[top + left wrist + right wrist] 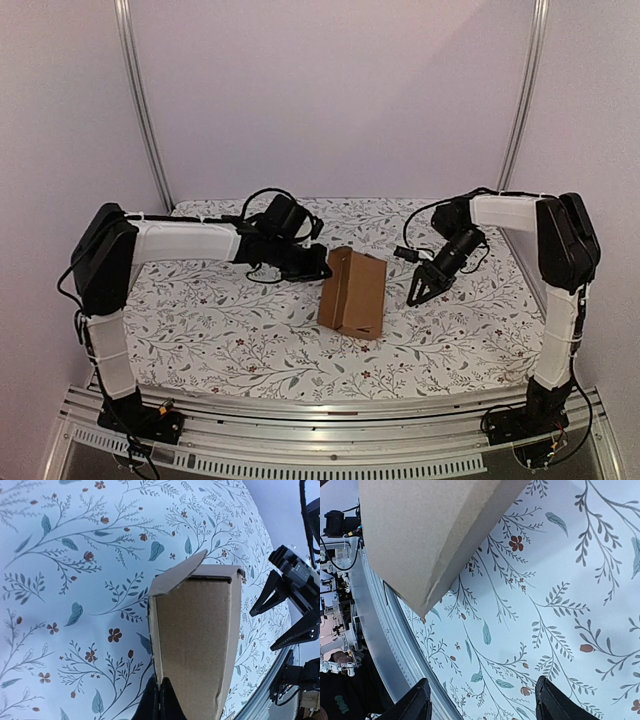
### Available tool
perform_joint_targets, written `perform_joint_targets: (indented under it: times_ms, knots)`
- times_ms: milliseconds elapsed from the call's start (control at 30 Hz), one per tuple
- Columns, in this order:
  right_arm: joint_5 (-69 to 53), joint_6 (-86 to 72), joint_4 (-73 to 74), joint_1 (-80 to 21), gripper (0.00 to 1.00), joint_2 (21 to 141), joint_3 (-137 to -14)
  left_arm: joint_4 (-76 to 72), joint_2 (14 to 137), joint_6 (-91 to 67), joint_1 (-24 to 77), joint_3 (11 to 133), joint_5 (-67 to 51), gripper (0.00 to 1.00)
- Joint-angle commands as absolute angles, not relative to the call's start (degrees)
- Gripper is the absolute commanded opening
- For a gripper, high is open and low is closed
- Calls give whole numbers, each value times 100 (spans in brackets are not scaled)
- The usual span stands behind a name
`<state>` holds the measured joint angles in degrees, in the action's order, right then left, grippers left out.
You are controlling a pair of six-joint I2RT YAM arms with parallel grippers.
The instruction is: Fold the paper box
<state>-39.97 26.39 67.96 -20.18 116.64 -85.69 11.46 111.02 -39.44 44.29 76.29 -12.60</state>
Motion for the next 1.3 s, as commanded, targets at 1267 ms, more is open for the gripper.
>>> perform_joint_targets:
  times_ms: [1267]
  knots:
    - [-4377,2560,6587,-1230,70,11099,-8499,6049,12861,1651,7377,11569,4552,0]
